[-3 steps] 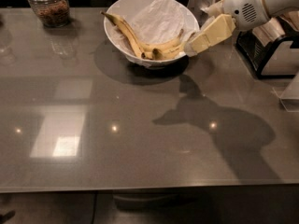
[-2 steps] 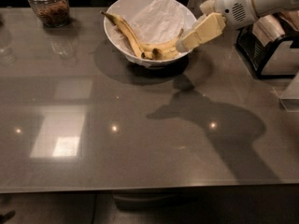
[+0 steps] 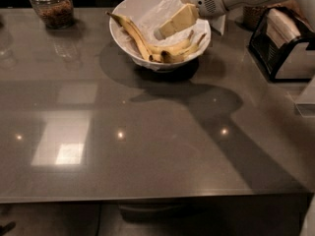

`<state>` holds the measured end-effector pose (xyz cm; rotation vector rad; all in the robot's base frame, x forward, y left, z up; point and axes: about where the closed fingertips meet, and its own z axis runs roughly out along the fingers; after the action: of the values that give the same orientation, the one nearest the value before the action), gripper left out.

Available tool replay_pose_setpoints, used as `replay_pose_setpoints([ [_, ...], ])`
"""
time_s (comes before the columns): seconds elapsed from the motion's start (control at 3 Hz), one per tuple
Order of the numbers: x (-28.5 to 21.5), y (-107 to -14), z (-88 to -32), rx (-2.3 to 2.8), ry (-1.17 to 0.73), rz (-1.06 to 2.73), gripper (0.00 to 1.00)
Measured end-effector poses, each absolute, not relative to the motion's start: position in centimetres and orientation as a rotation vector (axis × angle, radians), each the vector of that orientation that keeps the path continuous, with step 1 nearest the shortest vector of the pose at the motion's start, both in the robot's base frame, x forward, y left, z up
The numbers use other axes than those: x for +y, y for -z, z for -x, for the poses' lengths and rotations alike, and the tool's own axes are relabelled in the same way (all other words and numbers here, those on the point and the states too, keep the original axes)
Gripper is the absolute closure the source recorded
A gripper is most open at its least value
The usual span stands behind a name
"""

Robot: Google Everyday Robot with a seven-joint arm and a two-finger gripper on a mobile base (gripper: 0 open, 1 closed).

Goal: Pick banana from white bowl

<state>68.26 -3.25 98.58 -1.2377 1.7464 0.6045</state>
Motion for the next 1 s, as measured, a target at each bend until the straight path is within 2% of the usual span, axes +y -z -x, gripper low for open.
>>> replay_pose_setpoints([
  [0.67,1.5,-96.4,-72.9,1.753,-0.704,1.250,0.42],
  [1.0,2.4,-94.5,-74.0,1.805,-0.743,1.245,0.54],
])
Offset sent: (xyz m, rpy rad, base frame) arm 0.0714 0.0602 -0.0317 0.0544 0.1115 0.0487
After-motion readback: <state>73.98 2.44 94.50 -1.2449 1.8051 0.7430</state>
